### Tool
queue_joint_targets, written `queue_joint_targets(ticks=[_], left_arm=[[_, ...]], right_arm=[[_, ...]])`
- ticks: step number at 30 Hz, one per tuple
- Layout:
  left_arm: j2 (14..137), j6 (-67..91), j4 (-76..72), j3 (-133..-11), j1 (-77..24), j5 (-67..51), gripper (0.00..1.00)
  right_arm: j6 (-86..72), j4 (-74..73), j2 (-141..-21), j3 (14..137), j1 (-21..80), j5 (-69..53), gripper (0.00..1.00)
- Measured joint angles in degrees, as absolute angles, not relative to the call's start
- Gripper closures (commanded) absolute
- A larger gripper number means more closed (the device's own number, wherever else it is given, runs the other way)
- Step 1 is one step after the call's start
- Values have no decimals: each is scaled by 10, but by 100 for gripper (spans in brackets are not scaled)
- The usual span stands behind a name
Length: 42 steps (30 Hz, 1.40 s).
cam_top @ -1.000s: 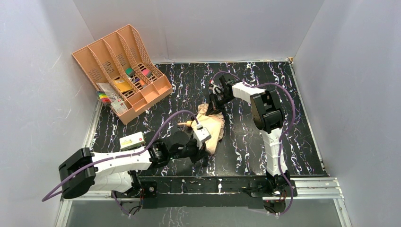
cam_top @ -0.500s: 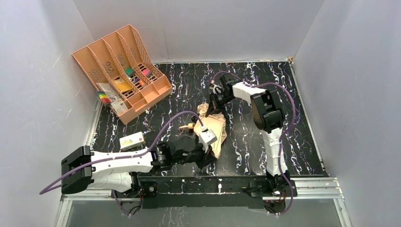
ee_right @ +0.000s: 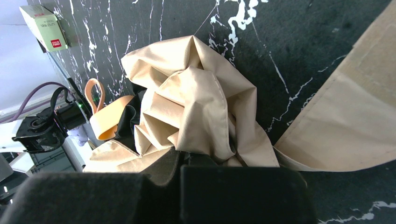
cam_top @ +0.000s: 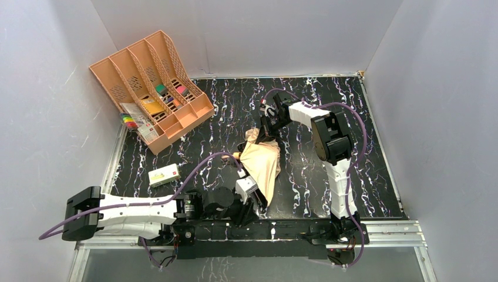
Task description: Put away the umbrella
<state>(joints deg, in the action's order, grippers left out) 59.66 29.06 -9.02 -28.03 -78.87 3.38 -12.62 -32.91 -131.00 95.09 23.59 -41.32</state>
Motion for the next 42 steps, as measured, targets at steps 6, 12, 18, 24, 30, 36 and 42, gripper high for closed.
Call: queue_joint_targets(ticks=[6,12,18,24,30,36,42], left_arm=[[556,331,-74,-247,-797,43,66],[481,356,-56,-239,-797,119,53],[467,367,-30,-264,-797,211,37],[471,366,-10,-297,-797,310,27],[479,342,-8,-322,-771,350,23],[491,324,-13,-329,-629,289,22],[571,303,-40,-364,-499,194,25]], right_arm=[[-122,-329,-1309,951,236,-413,100],[-113,-316,-1286,940,236,-375,100],[-102,-284,-1208,874,232,-317,96],[-101,-269,-1091,793,225,-307,80],[-103,-253,-975,726,225,-327,66],[-136,-225,-863,641,232,-329,56],[-198,-216,-720,565,243,-270,71]])
